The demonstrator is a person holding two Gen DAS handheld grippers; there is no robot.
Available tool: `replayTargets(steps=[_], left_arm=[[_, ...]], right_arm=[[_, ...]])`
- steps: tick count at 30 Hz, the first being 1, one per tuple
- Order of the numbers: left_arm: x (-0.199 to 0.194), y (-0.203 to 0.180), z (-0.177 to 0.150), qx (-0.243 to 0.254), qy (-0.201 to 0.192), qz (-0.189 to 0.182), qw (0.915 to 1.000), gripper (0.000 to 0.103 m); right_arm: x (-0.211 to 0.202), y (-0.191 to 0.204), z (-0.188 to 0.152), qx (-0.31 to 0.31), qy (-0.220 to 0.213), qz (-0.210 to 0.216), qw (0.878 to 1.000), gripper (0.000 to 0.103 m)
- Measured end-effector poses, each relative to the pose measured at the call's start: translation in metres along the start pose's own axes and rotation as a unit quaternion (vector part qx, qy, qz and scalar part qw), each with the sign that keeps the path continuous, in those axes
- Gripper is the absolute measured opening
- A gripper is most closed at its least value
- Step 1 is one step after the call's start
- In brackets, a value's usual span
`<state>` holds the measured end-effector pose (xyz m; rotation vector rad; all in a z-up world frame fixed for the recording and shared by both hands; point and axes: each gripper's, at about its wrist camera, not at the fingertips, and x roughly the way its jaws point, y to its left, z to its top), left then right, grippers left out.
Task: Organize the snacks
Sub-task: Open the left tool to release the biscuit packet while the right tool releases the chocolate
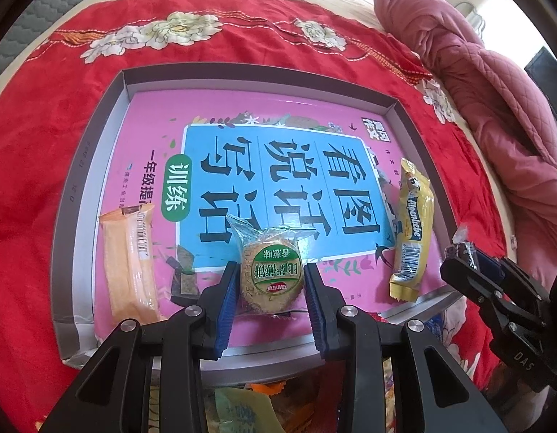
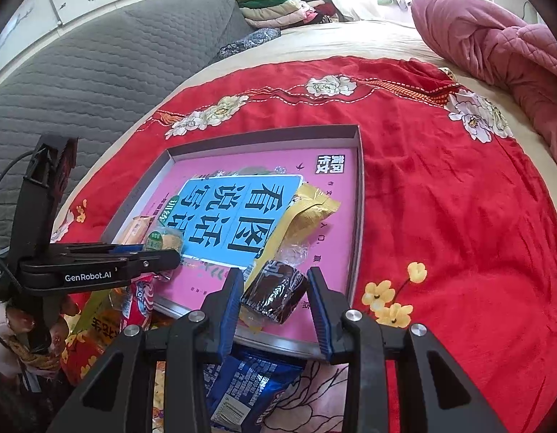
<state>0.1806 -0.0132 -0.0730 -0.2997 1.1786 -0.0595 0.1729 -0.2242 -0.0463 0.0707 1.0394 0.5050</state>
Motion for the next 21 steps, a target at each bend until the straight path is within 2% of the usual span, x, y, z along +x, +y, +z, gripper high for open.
replayTargets(steps=[21], left_arm=[[-0.001,-0.001,-0.003,-0.002,-0.003,-0.008,1.0,0.037]], right_arm=[[0.012,0.006,-0.006,-0.01,0.02,-0.002,1.0,0.037]])
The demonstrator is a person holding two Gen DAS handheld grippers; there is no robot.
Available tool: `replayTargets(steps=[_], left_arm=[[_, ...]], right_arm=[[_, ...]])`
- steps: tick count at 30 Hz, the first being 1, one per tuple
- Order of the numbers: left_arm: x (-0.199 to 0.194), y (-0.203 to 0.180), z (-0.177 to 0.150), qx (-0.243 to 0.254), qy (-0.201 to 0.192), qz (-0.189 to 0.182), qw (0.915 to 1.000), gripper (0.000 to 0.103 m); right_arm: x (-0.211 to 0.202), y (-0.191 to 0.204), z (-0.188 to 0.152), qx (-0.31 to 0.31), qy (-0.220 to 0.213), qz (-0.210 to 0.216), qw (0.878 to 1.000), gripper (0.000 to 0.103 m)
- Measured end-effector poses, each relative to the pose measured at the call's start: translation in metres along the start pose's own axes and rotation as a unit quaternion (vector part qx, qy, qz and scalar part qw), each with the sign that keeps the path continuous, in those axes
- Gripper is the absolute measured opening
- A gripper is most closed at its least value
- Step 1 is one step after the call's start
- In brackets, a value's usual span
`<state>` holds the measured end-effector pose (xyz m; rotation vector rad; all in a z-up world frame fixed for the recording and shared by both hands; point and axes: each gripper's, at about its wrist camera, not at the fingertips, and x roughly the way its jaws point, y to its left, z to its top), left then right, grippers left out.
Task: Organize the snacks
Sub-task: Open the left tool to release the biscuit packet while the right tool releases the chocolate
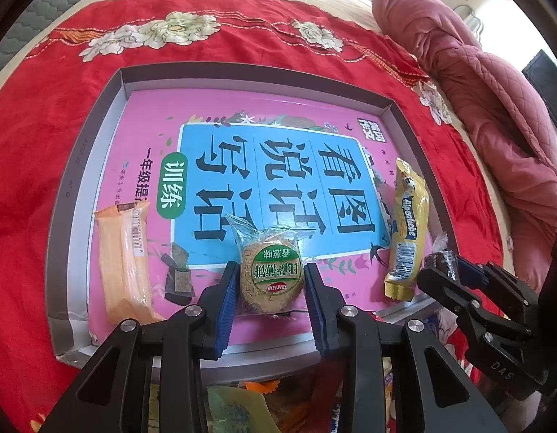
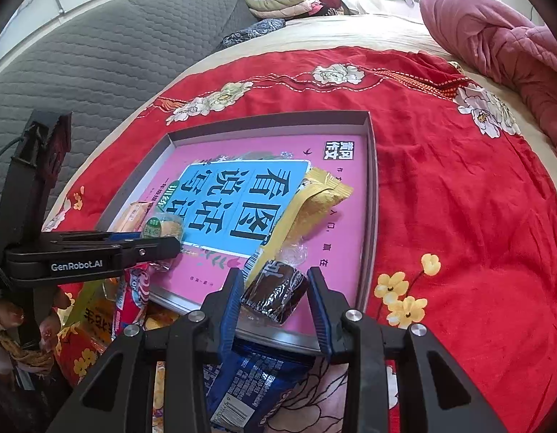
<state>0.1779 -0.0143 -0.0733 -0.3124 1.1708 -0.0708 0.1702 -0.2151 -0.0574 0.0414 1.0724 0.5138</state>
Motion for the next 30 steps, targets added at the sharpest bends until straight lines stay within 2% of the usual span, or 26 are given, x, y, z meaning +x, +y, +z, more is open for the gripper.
replayTargets(steps=[18,30], left_arm=[[-0.0013,0.0004,-0.0004,0.0,0.003,-0.004,1.0,0.037],[-0.0036,0.0023,0.0005,-0.004,0.005,-0.004,1.0,0.037]], right_arm=[[0.0049,-0.0035,0.0002,0.003,0.01,-0.01,1.0,0.037],[0.0016,-0.0043,0.0033,0.01,0.002,-0.013,1.0,0.039]])
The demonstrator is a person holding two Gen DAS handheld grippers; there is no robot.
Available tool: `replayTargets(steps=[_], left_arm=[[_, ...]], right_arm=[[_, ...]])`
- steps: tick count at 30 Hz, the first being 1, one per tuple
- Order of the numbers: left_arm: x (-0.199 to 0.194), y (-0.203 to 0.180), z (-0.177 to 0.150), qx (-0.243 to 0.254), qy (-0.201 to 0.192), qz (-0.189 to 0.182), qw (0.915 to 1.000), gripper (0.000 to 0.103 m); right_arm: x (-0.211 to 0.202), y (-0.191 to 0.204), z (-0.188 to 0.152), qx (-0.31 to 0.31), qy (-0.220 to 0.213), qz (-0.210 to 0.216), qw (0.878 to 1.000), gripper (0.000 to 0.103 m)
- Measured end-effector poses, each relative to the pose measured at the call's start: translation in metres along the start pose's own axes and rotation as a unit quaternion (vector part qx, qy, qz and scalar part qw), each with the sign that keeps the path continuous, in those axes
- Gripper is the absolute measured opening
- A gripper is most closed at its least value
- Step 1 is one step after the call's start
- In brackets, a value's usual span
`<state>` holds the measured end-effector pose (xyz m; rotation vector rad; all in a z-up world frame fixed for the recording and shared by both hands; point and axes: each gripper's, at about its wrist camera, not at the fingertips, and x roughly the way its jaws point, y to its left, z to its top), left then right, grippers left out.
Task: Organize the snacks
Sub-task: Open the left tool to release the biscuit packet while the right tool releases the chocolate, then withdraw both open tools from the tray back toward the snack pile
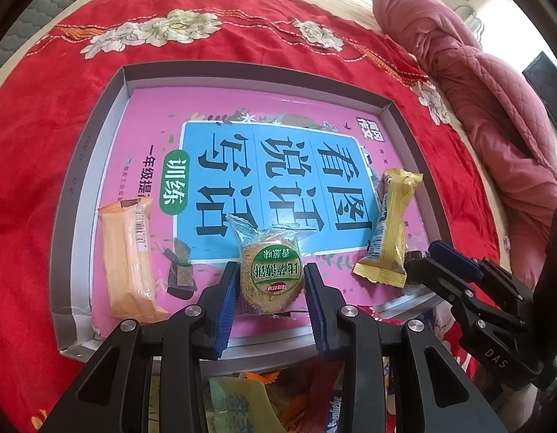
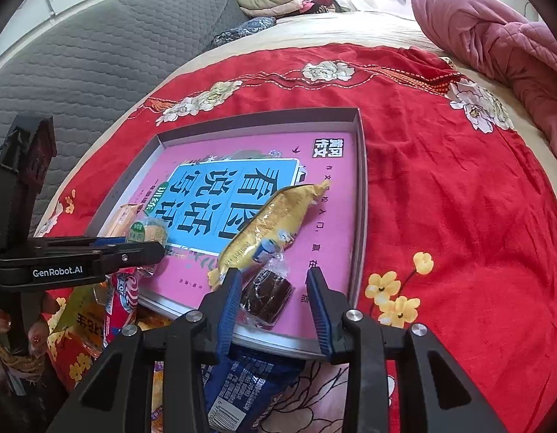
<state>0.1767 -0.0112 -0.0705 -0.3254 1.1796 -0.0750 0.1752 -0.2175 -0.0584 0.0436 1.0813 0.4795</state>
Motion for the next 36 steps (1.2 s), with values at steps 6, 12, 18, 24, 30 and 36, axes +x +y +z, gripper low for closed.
replayTargets(steps=[6,12,18,24,30,36], left_arm=[[-0.002,0.001,-0.001,-0.003,-0.001,-0.003,1.0,0.039],[-0.006,0.002,-0.001,-0.005,-0.005,-0.004,1.0,0.044],[-0.014,0.003,-0.001,-0.008,-0.01,-0.005,0.9999,0.044],[-0.027,0.004,0.0,-0.01,-0.021,-0.009,0.9997,0.05],[-0.04,0.005,0.001,-0.014,-0.032,-0.009,0.9994,0.05],[-0.051,0.012,-0.002,-0.022,-0.037,-0.008,0.999,0.051]], right_arm=[[-0.003,-0.003,0.002,0.01,-0.005,0.007,1.0,0.045],[-0.004,-0.004,0.002,0.01,-0.006,0.006,1.0,0.045],[-0.007,-0.006,0.002,0.018,-0.014,0.011,1.0,0.048],[-0.012,-0.007,0.004,0.022,-0.025,0.017,0.999,0.051],[-0.016,-0.005,0.005,0.018,-0.031,0.021,0.999,0.052],[-0.018,-0.002,0.006,0.012,-0.035,0.024,0.999,0.053]])
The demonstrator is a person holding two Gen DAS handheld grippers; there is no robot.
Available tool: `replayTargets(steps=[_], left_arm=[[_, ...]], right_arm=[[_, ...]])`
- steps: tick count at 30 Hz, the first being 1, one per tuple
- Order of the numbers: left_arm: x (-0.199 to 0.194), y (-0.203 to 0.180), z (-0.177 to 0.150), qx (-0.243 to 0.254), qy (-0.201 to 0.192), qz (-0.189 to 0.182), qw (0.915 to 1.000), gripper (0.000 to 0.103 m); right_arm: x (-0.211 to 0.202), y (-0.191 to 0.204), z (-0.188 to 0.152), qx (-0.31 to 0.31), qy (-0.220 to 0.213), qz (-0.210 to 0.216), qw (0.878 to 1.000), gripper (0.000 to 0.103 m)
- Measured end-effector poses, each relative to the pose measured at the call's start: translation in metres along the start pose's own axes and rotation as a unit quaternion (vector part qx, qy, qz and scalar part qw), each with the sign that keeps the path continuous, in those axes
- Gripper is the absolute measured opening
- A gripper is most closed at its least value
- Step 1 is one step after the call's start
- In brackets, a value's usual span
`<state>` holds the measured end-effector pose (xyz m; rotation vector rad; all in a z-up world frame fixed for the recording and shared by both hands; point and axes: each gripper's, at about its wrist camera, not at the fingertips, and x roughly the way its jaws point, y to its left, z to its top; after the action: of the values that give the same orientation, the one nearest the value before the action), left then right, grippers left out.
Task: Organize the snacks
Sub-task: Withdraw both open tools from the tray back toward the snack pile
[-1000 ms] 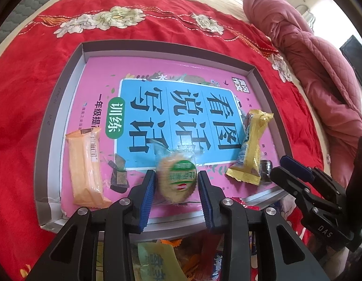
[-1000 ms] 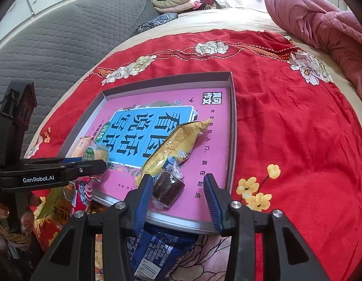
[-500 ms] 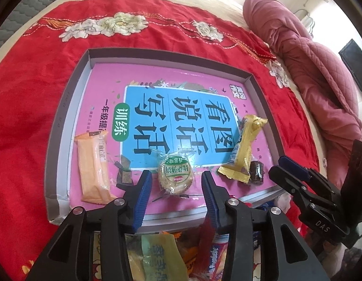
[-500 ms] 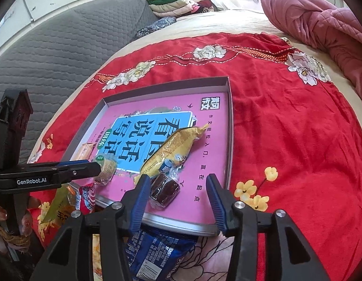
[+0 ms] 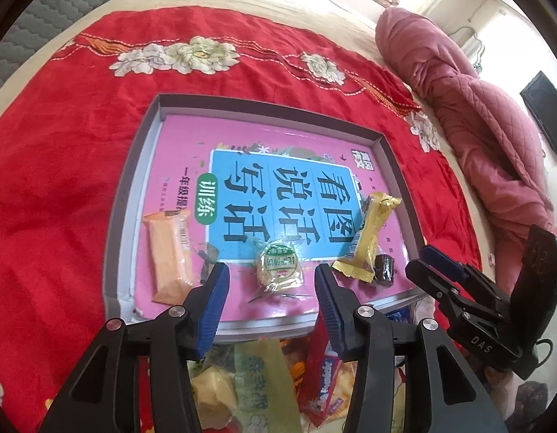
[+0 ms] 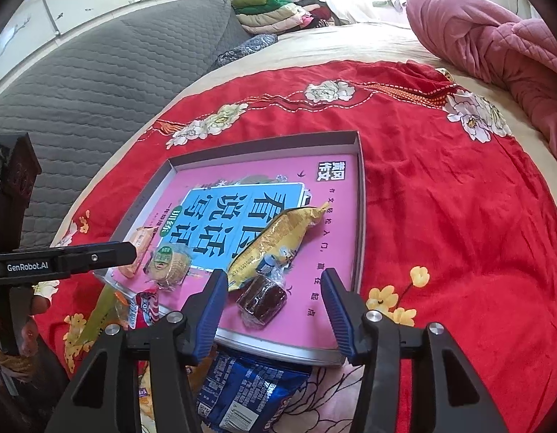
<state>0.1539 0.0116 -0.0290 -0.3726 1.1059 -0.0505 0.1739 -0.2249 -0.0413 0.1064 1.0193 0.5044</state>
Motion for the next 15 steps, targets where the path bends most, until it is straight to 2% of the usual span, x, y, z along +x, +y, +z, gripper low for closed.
replayTargets(steps=[15], left_arm=[[-0.031,0.013,-0.006,-0.005,-0.02,0.002,0.9998,0.051]], right_arm=[[-0.005,0.008,0.001,-0.016,-0.011,0.009,1.0,0.056]])
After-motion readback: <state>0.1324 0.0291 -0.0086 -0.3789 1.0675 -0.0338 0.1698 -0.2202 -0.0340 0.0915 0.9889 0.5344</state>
